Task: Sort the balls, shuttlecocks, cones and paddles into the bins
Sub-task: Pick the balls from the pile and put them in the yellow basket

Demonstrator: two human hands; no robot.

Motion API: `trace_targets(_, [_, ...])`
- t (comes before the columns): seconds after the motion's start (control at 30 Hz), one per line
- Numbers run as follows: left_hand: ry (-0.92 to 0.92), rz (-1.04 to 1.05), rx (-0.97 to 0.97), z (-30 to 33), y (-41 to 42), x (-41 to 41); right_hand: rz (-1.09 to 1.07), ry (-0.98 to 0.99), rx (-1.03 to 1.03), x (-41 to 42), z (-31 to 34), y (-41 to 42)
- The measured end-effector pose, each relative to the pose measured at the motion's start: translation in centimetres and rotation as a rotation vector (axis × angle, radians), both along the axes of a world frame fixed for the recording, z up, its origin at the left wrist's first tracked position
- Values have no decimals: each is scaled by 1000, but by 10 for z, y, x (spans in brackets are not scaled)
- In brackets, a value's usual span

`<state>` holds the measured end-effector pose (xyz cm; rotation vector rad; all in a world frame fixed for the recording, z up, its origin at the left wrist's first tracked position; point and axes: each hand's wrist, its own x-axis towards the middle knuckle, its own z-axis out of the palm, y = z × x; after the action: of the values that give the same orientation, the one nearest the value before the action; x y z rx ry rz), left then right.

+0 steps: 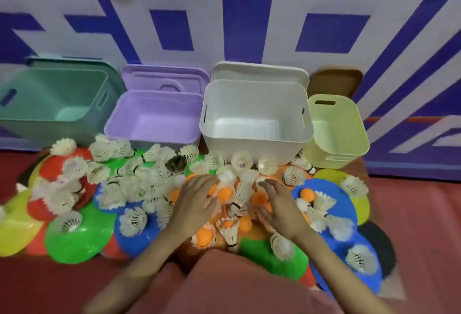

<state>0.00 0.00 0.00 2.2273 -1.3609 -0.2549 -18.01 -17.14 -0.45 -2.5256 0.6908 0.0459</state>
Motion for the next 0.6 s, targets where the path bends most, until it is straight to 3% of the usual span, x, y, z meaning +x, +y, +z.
trace_targets(0.33, [-126,-158,144,-7,-25,7,85,102,-119,17,-19,-5])
trace_targets(0.6, [-243,-260,430,-4,-54,6,88,119,-193,21,-26,-4])
